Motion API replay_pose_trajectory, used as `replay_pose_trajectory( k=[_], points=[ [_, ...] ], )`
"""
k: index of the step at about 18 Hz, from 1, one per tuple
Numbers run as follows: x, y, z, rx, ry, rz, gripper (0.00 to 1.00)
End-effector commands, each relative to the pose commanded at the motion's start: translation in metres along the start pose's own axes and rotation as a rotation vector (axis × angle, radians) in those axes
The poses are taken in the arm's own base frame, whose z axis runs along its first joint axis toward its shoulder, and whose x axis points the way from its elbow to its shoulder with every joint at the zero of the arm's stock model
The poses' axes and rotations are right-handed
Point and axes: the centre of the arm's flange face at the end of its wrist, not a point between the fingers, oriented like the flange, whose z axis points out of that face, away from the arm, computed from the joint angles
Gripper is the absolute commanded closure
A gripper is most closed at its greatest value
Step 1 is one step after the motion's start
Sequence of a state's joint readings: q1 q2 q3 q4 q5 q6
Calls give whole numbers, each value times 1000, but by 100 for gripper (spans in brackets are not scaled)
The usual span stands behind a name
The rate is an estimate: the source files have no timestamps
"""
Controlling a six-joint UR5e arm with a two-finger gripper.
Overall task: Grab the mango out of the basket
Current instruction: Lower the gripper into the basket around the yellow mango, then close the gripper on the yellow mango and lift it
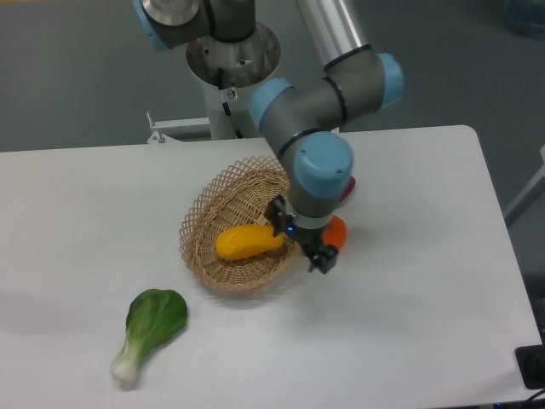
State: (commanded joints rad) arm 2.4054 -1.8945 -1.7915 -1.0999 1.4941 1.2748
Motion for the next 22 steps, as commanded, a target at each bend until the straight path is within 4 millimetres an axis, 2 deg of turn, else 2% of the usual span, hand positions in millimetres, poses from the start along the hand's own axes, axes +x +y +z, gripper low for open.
replay_pose_trajectory(
  k=[2, 7, 9, 17, 20, 22],
  points=[
    [17, -17, 12, -9, 7, 19, 0],
    [25, -19, 24, -3, -10, -12, 0],
    [40, -26, 40, -18, 20, 4, 0],
    [45, -28, 48, -31, 31, -30, 0],
    [45, -31, 49, -28, 14, -37, 16],
    [44, -33, 53, -26, 9, -44, 23]
  ],
)
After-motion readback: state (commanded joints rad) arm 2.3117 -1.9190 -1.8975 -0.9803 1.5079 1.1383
